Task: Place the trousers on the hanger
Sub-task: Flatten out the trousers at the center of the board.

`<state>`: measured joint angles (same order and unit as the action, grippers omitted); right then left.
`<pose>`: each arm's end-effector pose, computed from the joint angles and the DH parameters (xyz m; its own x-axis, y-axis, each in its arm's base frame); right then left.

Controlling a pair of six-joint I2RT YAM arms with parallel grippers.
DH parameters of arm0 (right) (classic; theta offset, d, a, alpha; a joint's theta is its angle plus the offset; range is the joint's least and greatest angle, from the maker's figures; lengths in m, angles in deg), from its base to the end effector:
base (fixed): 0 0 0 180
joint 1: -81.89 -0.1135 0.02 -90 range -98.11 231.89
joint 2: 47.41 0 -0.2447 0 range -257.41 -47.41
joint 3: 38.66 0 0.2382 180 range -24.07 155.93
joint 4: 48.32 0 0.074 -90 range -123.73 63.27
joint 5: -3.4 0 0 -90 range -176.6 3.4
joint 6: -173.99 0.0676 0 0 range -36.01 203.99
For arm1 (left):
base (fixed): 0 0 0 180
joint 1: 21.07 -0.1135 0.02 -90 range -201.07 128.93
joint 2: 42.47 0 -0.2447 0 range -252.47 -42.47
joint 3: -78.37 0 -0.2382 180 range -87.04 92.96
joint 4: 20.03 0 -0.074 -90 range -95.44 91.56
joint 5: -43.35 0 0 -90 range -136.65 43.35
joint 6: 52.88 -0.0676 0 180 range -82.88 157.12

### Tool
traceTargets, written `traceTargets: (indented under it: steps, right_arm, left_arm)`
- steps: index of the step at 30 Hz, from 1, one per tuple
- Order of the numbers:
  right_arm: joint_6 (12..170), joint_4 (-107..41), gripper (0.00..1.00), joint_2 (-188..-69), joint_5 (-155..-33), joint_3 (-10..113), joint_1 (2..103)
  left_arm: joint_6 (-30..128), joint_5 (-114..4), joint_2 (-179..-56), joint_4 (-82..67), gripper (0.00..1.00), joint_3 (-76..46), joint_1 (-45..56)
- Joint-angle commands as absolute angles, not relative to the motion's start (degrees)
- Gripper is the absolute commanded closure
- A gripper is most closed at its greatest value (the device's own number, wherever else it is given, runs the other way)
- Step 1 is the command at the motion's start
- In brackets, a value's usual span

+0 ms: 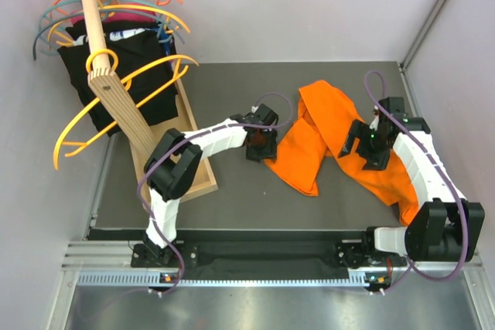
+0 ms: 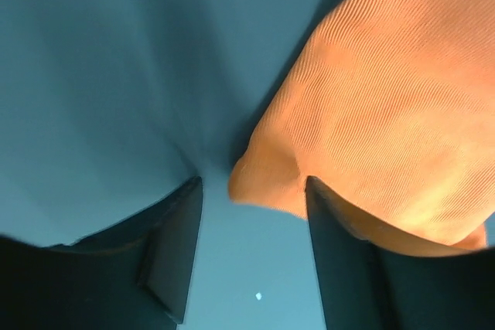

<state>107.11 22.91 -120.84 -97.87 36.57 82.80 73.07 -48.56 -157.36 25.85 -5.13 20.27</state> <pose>0.2378 0.0094 0.2242 -0.8818 0.3991 -0.2513 0.3188 0.8970 0.3062 0.3067 -0.2728 0.1328 -0.9415 0.0468 -0.3338 0.1461 0.9491 -0.2792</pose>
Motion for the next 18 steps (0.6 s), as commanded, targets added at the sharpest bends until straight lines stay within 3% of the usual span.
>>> traceTargets:
  steps: [1,3,6,7,9,18]
  right_arm:
    - [106.4,22.1,0.14,-119.8,-98.5,38.1,82.3]
    - [106.1,22.1,0.14,-120.0,-98.3,38.2,82.3]
    - [105.7,21.9,0.14,-120.8,-98.3,38.1,82.3]
    - [105.6,21.9,0.14,-121.4,-99.1,38.2,82.3]
    - [105.4,22.2,0.14,-122.6,-99.9,38.4,82.3]
    - [102.9,25.9,0.14,-124.9,-94.4,45.4,77.8]
  left_arm:
    - [73.1,-49.7,-160.0,24.5,0.42,-1.2,20.2]
    - [73.2,-50.2,-160.7,24.9,0.46,-0.6,20.3]
    - [72.7,-49.7,-160.6,25.5,0.62,-1.0,20.3]
    - [72.4,-49.5,-160.2,26.5,0.82,-0.9,20.3]
    - [71.0,-47.9,-158.8,27.9,1.00,-0.4,20.3]
    - [65.4,-27.8,-138.5,41.4,1.00,5.0,20.3]
